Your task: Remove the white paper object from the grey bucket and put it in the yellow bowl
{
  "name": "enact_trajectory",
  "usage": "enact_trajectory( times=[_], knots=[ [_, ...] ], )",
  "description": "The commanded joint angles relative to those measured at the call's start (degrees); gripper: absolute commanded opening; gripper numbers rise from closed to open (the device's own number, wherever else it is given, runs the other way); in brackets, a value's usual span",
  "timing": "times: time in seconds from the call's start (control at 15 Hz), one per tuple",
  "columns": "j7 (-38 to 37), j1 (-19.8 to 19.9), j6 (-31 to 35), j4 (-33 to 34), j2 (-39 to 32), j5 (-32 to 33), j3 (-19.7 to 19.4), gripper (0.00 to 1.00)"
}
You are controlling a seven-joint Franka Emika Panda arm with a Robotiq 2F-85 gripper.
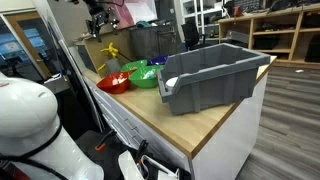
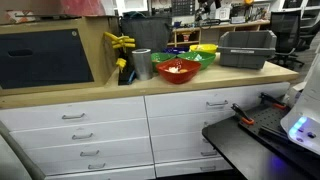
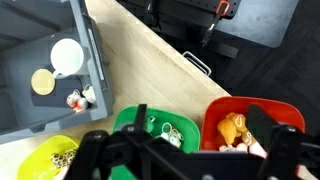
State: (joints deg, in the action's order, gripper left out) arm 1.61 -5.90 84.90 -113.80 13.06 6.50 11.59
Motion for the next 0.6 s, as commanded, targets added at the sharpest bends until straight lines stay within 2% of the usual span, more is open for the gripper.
enact_trajectory(
  times=[0.0, 0.53],
  knots=[
    [-0.2, -1.0, -0.1, 0.1, -0.1, 0.2, -0.9, 1.0],
    [-2.3, 0.6, 7.8, 0.2, -2.3, 0.5, -4.0, 1.0]
  ],
)
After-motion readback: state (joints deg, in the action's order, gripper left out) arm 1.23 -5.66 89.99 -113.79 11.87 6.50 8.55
